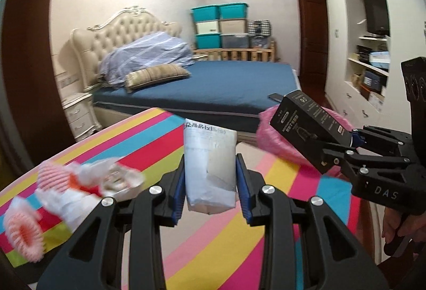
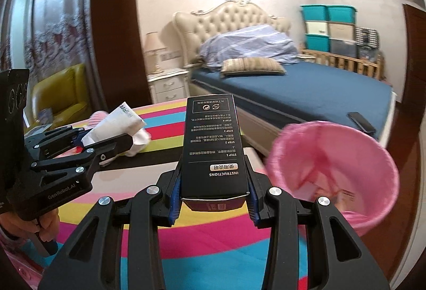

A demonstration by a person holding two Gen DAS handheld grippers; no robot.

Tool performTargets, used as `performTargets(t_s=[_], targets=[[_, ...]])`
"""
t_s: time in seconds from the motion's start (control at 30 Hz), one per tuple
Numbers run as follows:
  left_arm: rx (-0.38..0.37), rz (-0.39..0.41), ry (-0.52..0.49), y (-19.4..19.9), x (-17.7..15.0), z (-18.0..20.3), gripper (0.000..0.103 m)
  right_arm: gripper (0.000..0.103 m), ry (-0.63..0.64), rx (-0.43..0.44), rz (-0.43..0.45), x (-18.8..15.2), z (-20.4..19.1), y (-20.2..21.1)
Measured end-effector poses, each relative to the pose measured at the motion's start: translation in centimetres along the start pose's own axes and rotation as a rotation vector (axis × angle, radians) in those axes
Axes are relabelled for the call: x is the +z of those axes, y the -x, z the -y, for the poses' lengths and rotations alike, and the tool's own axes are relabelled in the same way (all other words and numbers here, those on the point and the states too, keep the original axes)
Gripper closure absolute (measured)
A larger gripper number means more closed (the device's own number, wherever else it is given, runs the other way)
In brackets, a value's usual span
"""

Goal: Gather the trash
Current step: 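Carry the black box and white tube to the pink wastebasket and release both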

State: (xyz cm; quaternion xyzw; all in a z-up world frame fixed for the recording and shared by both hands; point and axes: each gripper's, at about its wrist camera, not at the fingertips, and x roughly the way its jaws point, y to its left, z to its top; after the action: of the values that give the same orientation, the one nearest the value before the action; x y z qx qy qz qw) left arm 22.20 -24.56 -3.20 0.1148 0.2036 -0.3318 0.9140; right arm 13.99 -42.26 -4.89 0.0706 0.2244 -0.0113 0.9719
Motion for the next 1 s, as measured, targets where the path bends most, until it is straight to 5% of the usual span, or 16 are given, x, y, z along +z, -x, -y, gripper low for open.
performTargets(t_s=[0.53,0.83,0.87,0.97,1.0], targets=[[-0.232,-0.008,-0.064,-9.3,5.5,8.1,0.068,0.065,-0.088,-0.269,0.013,-0.2,11.2,1.3],[-0.294,-0.052,-0.035,-14.6,7.6,10.6,0.067,0.064,-0.105,-0.280,0.001,0.2,15.4,-1.2],[-0.299,-0.055,-0.037,-15.0,7.7,10.9,0.061,0.063,-0.105,-0.272,0.004,0.4,15.5,-1.5],[-0.289,-0.051,-0.049,-16.0,8.0,11.0,0.020,0.046,-0.122,-0.285,0.014,1.0,16.0,-2.0],[-0.262,-0.028,-0.046,-15.8,8.0,10.7,0.020,0.045,-0.134,-0.290,0.023,1.0,16.2,-1.7]])
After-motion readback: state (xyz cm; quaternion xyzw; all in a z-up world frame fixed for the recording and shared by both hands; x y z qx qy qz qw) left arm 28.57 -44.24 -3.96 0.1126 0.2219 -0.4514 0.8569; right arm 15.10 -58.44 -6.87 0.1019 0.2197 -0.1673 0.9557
